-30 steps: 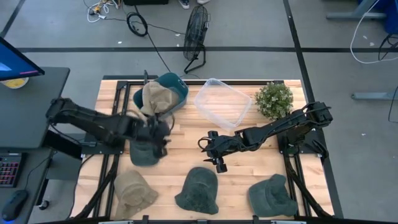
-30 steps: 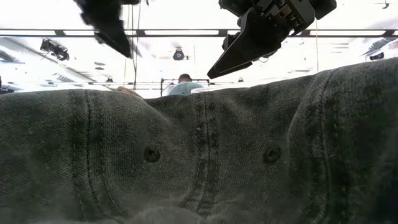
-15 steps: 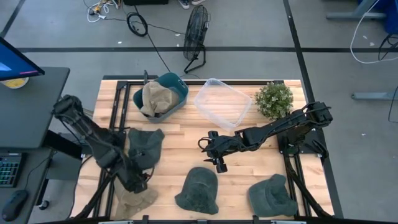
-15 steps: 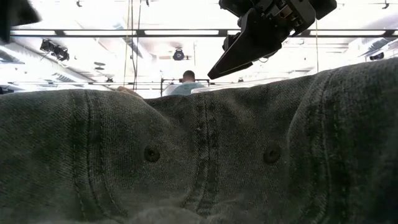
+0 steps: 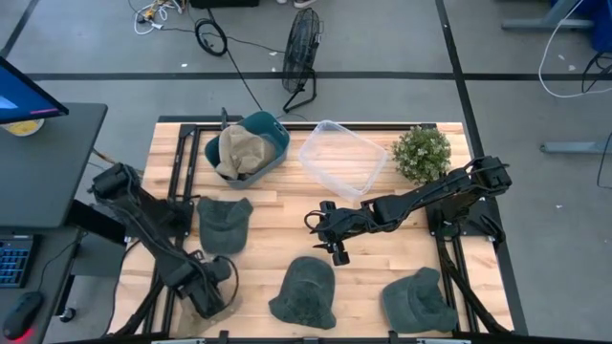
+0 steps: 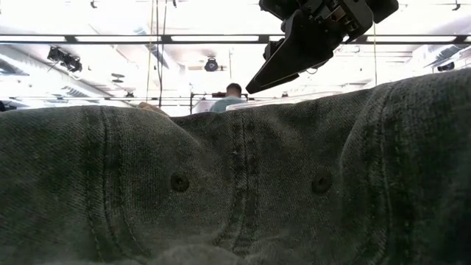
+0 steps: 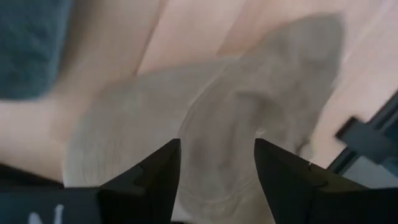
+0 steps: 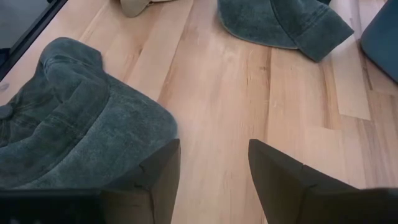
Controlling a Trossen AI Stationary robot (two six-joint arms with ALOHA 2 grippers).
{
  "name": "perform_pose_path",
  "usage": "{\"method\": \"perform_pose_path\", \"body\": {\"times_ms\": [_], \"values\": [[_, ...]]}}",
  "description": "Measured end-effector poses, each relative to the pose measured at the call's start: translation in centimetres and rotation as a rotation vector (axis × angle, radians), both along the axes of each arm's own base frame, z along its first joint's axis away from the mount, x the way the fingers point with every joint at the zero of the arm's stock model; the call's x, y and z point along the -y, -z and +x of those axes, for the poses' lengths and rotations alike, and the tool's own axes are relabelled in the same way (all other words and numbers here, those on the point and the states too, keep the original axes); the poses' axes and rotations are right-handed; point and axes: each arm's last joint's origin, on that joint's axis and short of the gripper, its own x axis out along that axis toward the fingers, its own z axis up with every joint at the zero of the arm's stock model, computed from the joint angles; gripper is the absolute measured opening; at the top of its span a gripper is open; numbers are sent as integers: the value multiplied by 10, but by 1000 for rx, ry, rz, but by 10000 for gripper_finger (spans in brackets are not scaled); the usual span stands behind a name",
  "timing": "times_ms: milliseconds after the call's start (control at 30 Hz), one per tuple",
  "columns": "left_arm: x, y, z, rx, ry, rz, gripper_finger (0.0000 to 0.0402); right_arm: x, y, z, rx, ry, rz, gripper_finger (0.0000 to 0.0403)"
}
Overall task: Pick & Place hat
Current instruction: Put the brown cap into the blue bin
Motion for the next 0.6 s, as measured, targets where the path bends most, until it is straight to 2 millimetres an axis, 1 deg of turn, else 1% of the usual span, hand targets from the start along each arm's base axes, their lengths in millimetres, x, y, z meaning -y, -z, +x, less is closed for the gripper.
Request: {"method": "perform_pose_path", "body": {"times_ms": [100,233,367,467,533,600], "values": [[4,9,-2,-60,1,15,207,0,0,0,0,0,0,194],[7,17,-3,-94,23,54,202,0,0,0,1,0,0,194],[7,21,-3,-101,77,69,182,0,0,0,2,0,0,194],[8,21,-3,-94,126,64,139,0,0,0,3,0,0,194],[8,21,0,-83,154,49,93,0,0,0,4,0,1,194],[8,19,5,-60,179,24,38,0,0,0,4,0,1,194]]}}
